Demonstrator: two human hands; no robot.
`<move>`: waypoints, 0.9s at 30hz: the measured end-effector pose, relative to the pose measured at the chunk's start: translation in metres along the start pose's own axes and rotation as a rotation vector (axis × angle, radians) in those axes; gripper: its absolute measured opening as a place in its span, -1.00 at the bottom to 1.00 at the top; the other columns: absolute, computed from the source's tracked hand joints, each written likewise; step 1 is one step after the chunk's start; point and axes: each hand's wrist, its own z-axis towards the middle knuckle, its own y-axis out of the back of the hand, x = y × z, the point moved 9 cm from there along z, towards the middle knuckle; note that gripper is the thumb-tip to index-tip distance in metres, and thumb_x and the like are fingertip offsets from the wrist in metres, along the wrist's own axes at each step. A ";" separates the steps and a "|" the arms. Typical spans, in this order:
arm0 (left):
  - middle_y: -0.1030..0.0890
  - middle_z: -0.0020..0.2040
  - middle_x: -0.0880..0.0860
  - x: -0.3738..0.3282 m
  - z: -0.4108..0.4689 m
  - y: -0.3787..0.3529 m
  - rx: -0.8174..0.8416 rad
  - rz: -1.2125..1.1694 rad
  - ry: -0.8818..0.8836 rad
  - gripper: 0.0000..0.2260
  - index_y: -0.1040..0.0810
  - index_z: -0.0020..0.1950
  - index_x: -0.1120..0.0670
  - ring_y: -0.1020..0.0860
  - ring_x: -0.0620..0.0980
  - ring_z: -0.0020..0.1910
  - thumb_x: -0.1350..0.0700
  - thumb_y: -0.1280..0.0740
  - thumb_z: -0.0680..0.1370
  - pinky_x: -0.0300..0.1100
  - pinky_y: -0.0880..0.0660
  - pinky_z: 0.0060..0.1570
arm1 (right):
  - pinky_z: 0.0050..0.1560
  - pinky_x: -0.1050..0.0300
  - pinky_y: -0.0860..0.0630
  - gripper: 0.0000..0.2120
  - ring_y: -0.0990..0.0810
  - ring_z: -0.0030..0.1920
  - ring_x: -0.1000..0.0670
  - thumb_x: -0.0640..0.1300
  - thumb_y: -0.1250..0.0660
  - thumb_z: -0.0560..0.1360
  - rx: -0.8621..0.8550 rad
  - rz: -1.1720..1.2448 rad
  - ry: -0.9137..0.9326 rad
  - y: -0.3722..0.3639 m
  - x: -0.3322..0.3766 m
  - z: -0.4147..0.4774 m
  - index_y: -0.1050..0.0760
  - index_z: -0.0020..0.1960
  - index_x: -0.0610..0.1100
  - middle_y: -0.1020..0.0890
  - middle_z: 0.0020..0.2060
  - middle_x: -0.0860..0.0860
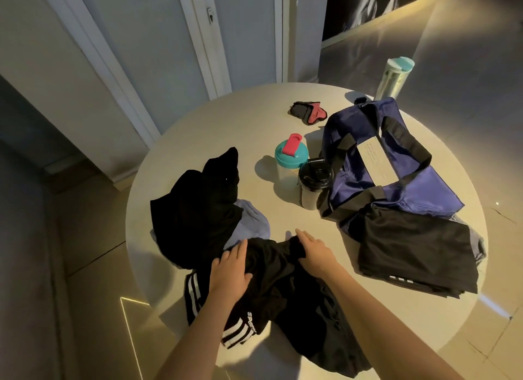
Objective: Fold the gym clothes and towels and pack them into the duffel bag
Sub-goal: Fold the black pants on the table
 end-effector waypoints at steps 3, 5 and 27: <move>-0.24 0.50 0.02 0.002 -0.013 -0.013 0.024 0.039 0.007 -0.26 0.14 0.56 0.08 -0.20 0.03 0.46 -0.02 -0.28 0.57 -0.08 -0.19 0.38 | 0.25 -0.02 -0.35 -0.36 -0.33 0.31 -0.16 -0.11 -0.23 0.53 -0.010 -0.112 0.026 -0.013 0.005 0.006 0.00 0.51 0.06 -0.29 0.42 -0.06; -0.27 0.48 0.00 0.002 -0.019 -0.019 0.008 0.042 -0.002 -0.29 0.07 0.56 0.06 -0.22 0.01 0.45 -0.01 -0.30 0.56 -0.10 -0.17 0.38 | 0.15 0.01 -0.35 -0.47 -0.38 0.22 -0.14 -0.11 -0.22 0.52 -0.047 -0.130 0.021 -0.015 0.007 0.005 -0.13 0.44 0.06 -0.44 0.26 -0.08; -0.56 0.19 0.08 -0.057 0.007 -0.004 0.006 -0.165 -0.128 -0.63 -0.32 0.38 0.04 -0.55 0.04 0.10 -0.09 0.02 0.65 -0.14 -0.44 0.04 | 0.11 0.05 -0.49 -0.78 -0.57 0.05 -0.06 -0.24 -0.37 0.49 -0.693 0.797 -0.197 0.116 -0.115 -0.095 -0.50 0.13 -0.19 -0.62 0.03 -0.08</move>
